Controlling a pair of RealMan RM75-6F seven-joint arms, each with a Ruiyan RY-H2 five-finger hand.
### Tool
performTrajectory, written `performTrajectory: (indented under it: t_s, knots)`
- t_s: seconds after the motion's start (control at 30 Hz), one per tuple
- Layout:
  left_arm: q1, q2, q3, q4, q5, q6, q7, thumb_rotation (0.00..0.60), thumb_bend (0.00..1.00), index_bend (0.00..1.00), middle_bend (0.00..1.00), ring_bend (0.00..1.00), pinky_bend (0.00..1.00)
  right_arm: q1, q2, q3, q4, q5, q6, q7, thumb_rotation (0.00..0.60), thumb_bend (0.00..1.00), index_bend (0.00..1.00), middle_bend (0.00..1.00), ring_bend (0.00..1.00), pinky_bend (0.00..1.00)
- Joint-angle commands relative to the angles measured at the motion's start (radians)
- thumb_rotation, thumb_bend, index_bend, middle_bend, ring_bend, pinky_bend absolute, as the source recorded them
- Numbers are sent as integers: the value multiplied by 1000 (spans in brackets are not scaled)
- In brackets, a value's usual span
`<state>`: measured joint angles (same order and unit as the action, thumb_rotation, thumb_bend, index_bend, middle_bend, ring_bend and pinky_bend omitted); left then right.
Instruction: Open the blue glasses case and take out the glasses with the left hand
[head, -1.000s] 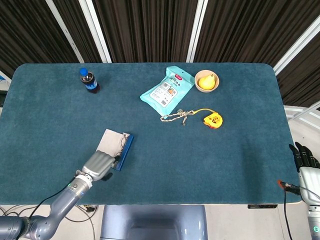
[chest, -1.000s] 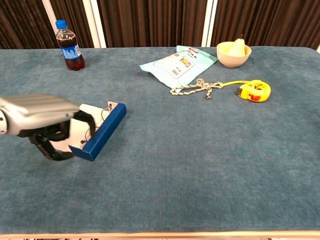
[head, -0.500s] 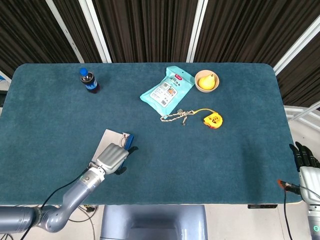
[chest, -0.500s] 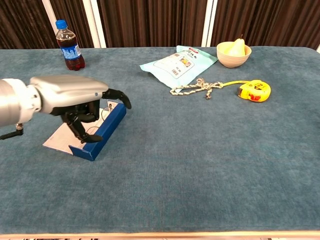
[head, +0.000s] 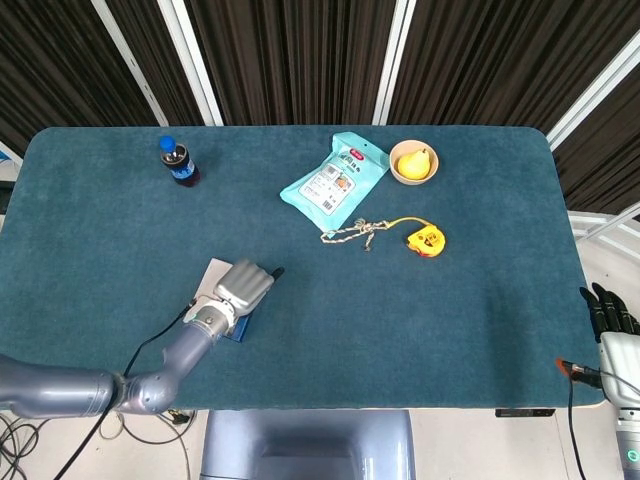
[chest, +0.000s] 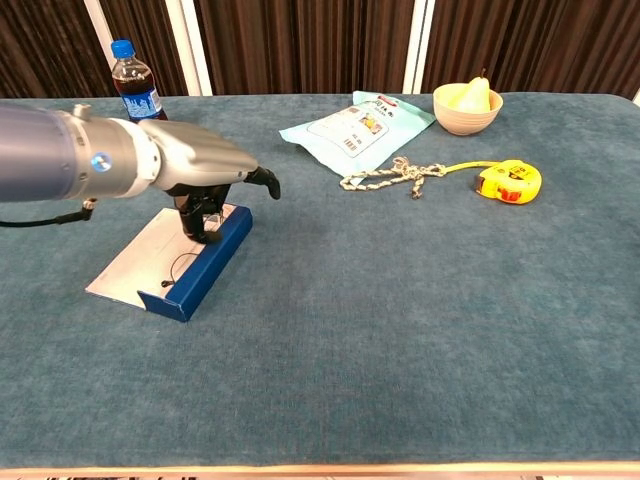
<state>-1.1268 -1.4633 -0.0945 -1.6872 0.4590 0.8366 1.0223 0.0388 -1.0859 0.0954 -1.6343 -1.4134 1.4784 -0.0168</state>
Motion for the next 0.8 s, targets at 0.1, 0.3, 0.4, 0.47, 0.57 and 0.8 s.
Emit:
performTrajectory:
  t_s: [0.1,0.3,0.4,0.47,0.57,0.8]
  knots:
    - [-74,-17,46,25,-111,13,68,600,511,151,1000,899,976,0,0,1,0,2,1,0,600,182,0,0,0,209]
    - [-104,-9,92,15,-168,39,100,600,527,167,1000,902,976,-1,0,-1,-1,-1,3,0,600,184,0,0,0,209]
    - [-109,2,110,4,-183,52,102,600,540,184,1000,903,976,-2,1,-1,-2,-3,4,0,600,184,0,0,0,209]
    - [-109,17,121,-9,-187,62,99,600,545,195,1000,903,976,-2,1,-1,-3,-3,5,0,600,185,0,0,0,209]
    - [-103,52,146,-40,-189,78,95,600,545,221,1000,903,976,-3,2,-2,-3,-5,5,1,600,185,0,0,0,209]
    - [-77,155,222,-137,-180,104,80,600,545,231,1000,903,976,-3,1,-4,-5,-9,7,0,600,186,0,0,0,209]
